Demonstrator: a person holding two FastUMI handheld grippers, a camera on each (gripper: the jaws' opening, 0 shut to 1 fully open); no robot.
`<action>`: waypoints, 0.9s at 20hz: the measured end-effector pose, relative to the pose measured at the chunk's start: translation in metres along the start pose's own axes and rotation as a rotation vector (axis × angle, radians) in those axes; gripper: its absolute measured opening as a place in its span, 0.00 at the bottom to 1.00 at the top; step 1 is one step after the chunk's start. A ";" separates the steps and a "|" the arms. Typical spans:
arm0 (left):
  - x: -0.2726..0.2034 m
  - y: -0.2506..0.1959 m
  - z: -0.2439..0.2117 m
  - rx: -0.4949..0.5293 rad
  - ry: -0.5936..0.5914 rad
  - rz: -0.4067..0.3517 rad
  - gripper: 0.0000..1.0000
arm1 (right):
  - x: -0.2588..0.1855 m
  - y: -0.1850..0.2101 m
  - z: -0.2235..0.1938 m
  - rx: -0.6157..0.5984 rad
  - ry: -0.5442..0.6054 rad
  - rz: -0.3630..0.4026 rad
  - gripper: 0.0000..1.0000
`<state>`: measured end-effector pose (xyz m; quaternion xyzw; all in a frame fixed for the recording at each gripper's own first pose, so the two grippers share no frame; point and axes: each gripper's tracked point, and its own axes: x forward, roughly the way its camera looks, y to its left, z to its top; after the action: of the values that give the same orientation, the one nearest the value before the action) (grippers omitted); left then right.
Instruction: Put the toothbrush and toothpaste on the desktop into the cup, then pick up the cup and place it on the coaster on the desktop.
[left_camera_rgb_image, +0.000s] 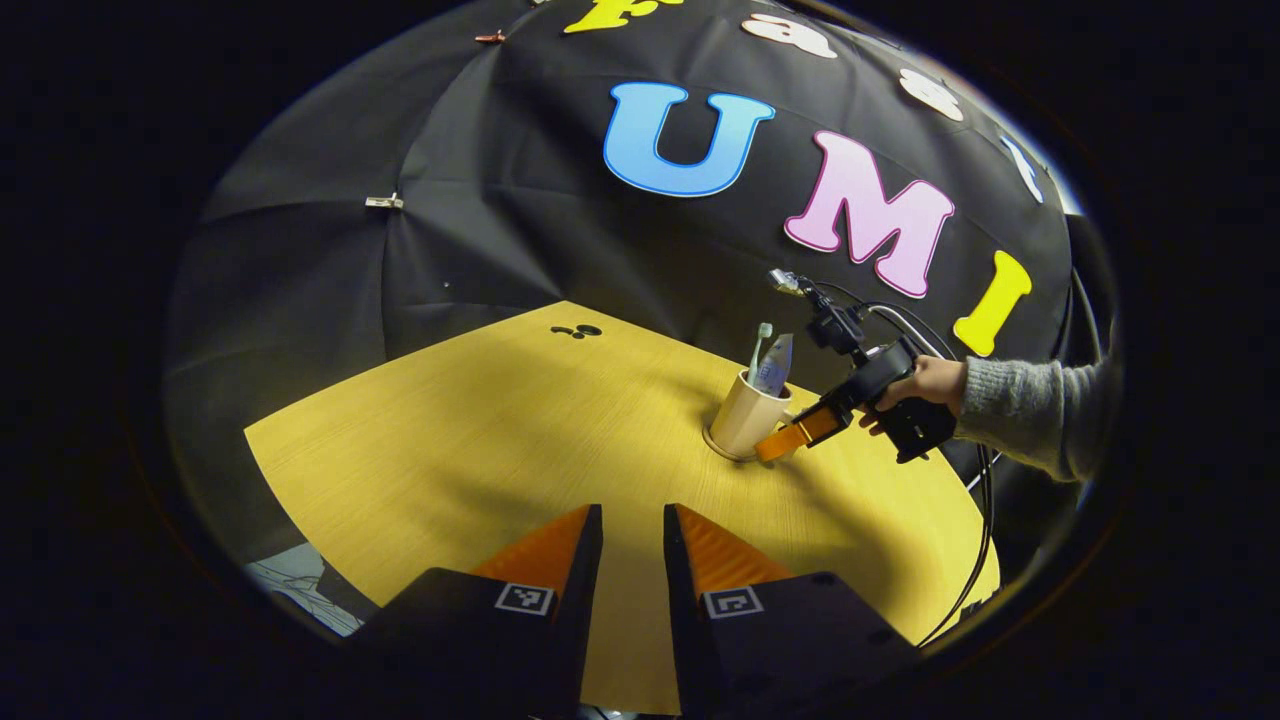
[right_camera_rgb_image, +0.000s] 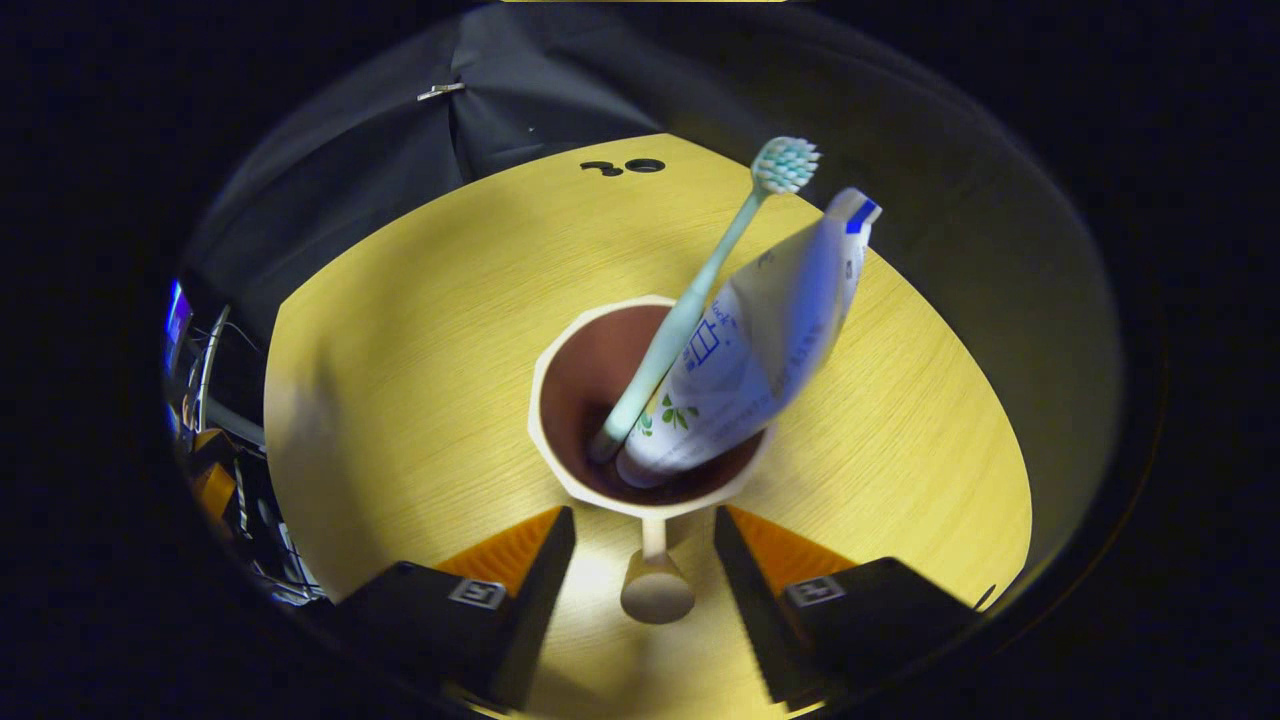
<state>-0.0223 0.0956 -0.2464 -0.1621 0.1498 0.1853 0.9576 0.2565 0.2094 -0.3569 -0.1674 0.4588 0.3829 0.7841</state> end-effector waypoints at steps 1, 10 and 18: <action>-0.004 0.000 0.002 0.004 -0.004 -0.002 0.40 | -0.006 0.001 -0.003 0.006 -0.008 -0.003 0.99; -0.034 -0.032 0.028 0.127 -0.023 -0.071 0.48 | -0.095 0.015 -0.010 0.126 -0.225 -0.037 0.97; -0.062 -0.092 0.096 0.260 -0.153 -0.177 0.92 | -0.247 0.040 -0.016 0.185 -0.583 -0.158 0.98</action>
<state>-0.0185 0.0309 -0.1152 -0.0348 0.0844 0.0910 0.9917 0.1458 0.1154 -0.1528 -0.0134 0.2330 0.3092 0.9219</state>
